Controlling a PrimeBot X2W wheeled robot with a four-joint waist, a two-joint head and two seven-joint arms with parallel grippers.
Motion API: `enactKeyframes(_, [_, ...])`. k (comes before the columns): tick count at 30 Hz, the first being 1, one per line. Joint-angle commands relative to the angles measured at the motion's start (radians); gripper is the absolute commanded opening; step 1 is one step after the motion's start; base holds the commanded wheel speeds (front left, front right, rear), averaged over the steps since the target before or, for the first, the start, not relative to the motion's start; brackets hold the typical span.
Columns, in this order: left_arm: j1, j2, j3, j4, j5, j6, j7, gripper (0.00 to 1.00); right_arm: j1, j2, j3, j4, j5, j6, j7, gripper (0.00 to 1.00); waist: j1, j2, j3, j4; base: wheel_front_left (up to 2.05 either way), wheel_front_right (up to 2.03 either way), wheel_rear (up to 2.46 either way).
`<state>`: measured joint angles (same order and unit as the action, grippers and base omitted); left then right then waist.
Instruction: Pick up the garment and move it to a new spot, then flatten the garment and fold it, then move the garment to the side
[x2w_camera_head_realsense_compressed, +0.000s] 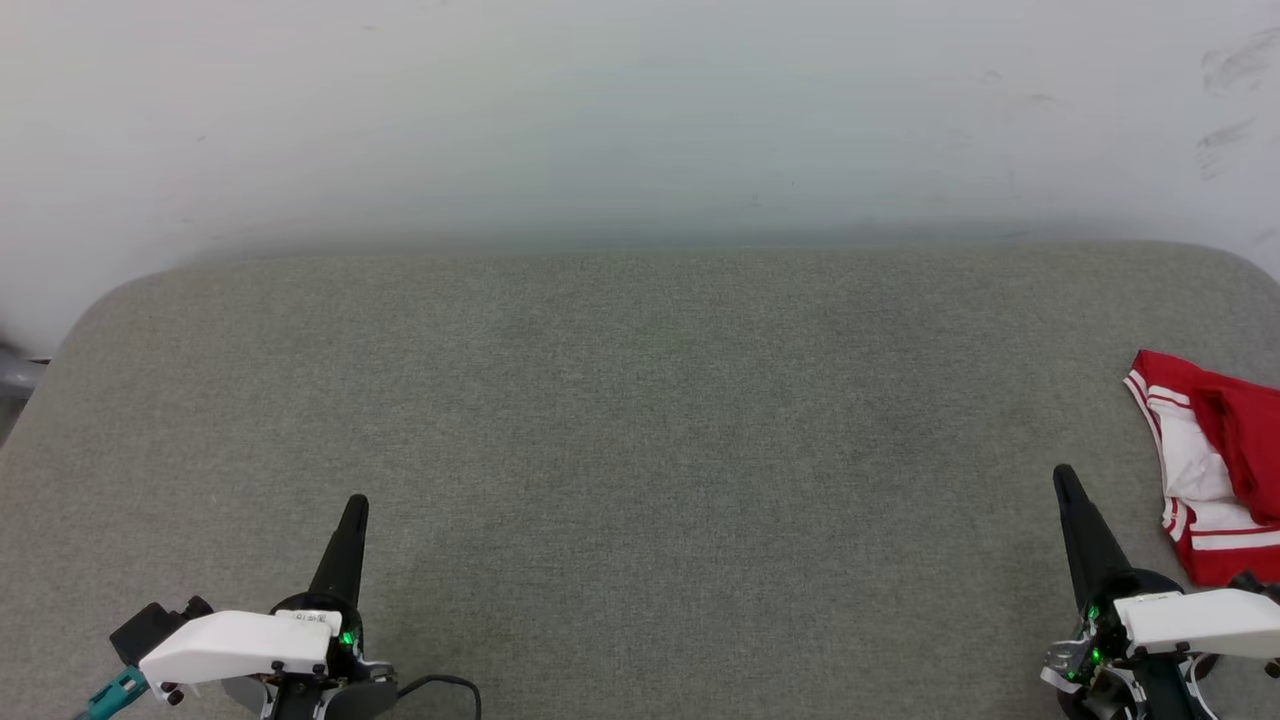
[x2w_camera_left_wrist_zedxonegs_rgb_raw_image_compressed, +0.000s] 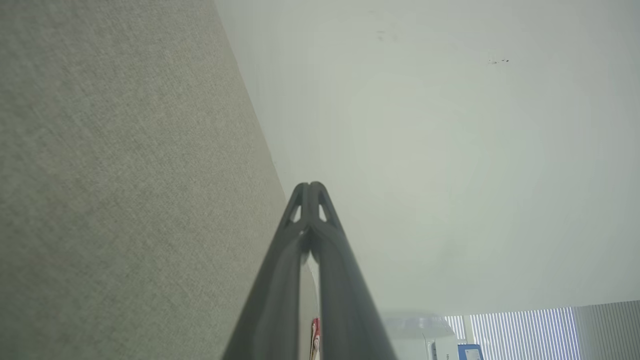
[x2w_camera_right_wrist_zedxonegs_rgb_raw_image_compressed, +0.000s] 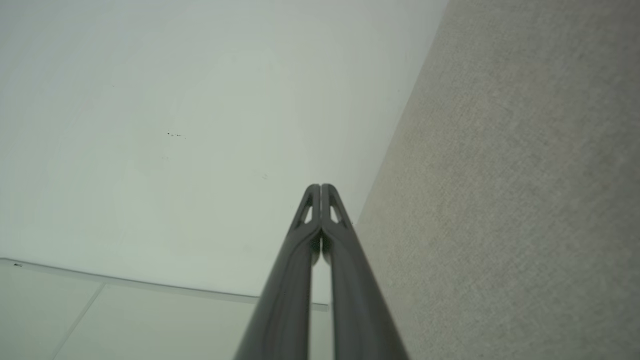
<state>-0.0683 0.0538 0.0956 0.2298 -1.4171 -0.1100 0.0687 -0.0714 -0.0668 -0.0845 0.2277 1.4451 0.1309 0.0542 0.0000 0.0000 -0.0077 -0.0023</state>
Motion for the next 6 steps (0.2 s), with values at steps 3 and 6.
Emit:
enactKeyframes(3, [-0.023, 0.000, 0.004, 0.002, -0.034, -0.007, 0.009, 0.00, -0.019, 0.003, -0.004, 0.001, 0.032, 0.000, 0.010, 0.00, 0.0000, 0.0000, 0.001, 0.000, 0.00, 0.00, 0.00])
enactKeyframes(6, [-0.027, -0.001, 0.007, 0.004, -0.058, -0.010, 0.015, 0.00, -0.024, 0.004, -0.006, 0.004, 0.055, 0.000, 0.017, 0.00, 0.0000, 0.0000, 0.003, 0.001, 0.00, 0.00, 0.00])
